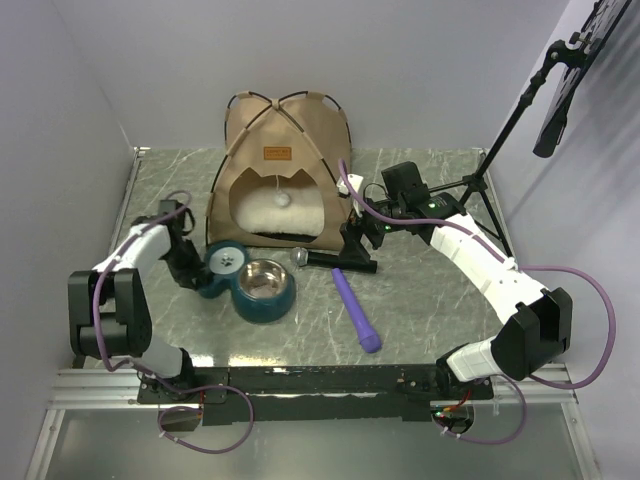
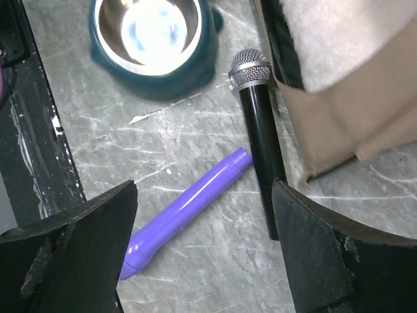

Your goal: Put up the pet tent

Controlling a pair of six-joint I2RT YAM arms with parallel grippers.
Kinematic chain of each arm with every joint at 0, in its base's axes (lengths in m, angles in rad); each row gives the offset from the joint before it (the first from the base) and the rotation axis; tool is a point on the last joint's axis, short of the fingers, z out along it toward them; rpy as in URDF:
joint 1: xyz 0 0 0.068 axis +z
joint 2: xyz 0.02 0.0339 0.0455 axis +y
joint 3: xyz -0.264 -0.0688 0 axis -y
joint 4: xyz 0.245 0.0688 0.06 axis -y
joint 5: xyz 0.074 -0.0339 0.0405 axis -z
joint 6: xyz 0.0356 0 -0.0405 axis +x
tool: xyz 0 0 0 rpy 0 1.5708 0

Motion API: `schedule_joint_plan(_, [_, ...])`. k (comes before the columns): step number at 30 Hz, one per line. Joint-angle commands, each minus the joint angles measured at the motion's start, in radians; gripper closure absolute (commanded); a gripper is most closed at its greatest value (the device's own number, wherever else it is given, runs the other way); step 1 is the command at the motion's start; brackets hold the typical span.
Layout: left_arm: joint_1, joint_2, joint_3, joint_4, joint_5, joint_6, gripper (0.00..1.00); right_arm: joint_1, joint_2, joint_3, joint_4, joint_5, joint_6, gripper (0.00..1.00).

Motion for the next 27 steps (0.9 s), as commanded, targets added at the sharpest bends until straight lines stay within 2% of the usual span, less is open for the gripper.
schedule_joint_plan(1, [0.138, 0.022, 0.063, -0.092, -0.110, 0.098, 0.93, -0.011, -0.024, 0.008, -0.006, -0.010, -0.018, 0.10])
schedule_joint_plan(2, [0.181, 0.036, 0.079, -0.111, -0.077, 0.115, 0.99, -0.013, -0.024, 0.011, -0.006, -0.010, -0.020, 0.10])
schedule_joint_plan(7, [0.204, 0.143, 0.226, -0.169, 0.006, 0.165, 0.99, -0.016, -0.028, 0.017, -0.011, -0.021, -0.018, 0.10])
schedule_joint_plan(10, [0.201, 0.220, 0.332, -0.186, -0.021, 0.282, 0.99, -0.017, -0.028, 0.025, -0.022, -0.026, -0.023, 0.10])
schedule_joint_plan(13, [0.210, 0.320, 0.384, -0.221, -0.104, 0.450, 0.99, -0.017, -0.036, 0.019, -0.017, -0.027, -0.026, 0.10])
schedule_joint_plan(21, [0.318, 0.343, 0.346, -0.005, -0.268, 1.035, 0.99, -0.017, -0.060, -0.013, -0.002, -0.035, -0.024, 0.10])
schedule_joint_plan(24, [0.345, 0.337, 0.375, 0.126, -0.247, 1.231, 0.99, -0.017, -0.065, -0.021, 0.004, -0.038, -0.021, 0.10])
schedule_joint_plan(27, [0.353, 0.393, 0.486, 0.153, -0.181, 1.368, 0.99, -0.017, -0.063, -0.024, 0.015, -0.047, -0.013, 0.10])
